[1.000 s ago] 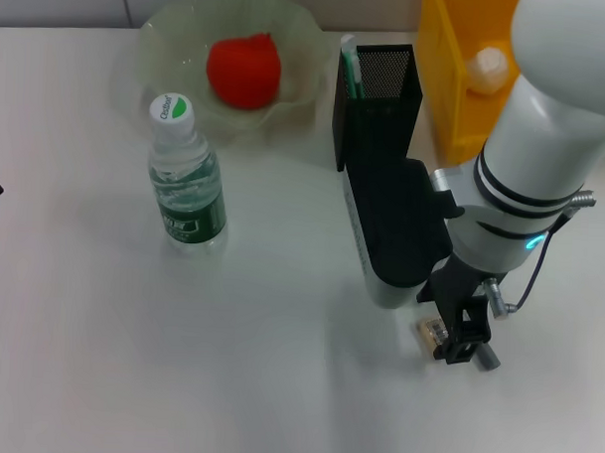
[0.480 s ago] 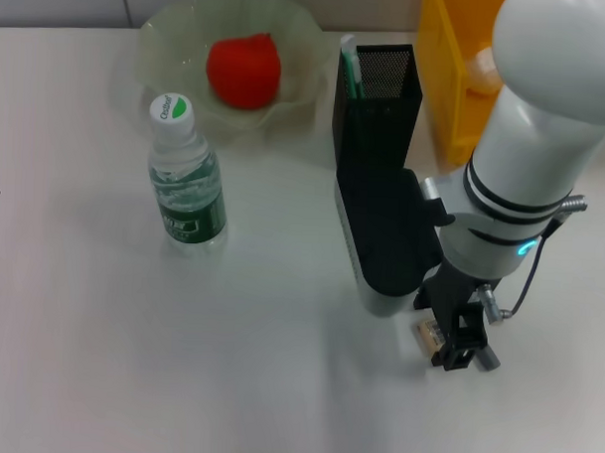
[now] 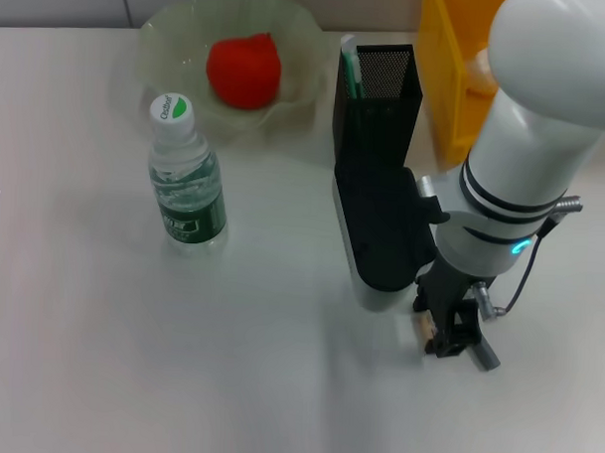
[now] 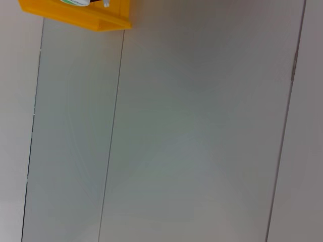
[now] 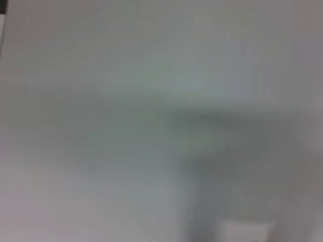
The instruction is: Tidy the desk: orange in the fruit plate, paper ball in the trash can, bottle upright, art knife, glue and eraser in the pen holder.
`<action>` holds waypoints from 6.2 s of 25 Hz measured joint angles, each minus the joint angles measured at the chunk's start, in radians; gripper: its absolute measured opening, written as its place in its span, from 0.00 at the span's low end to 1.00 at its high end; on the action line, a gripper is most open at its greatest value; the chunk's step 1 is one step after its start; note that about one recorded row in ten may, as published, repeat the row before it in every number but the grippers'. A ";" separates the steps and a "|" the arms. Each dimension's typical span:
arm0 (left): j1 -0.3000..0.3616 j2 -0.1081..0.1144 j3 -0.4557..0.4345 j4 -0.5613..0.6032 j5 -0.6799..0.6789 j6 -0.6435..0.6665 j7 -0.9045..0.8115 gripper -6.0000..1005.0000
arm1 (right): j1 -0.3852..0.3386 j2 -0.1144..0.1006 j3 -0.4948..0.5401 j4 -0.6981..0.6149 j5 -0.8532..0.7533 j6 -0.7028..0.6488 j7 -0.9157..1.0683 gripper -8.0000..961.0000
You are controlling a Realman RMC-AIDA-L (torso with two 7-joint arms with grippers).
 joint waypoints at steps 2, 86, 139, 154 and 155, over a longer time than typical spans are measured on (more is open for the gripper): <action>-0.001 0.000 0.000 0.000 0.000 0.000 0.000 0.81 | 0.002 0.000 -0.002 0.000 -0.001 0.000 0.003 0.51; -0.007 0.048 0.000 0.034 0.052 0.055 0.068 0.81 | -0.104 -0.004 0.388 -0.167 -0.115 -0.154 0.752 0.74; 0.002 0.044 -0.001 0.030 0.052 0.050 0.068 0.81 | -0.103 -0.009 0.255 -0.108 -0.088 0.014 0.769 0.16; 0.004 0.039 -0.004 0.019 0.052 0.038 0.065 0.81 | -0.283 -0.008 0.415 -0.431 0.032 0.449 0.493 0.15; 0.003 0.038 -0.009 0.018 0.052 0.035 0.064 0.81 | -0.309 -0.008 0.415 -0.396 0.103 0.558 0.406 0.15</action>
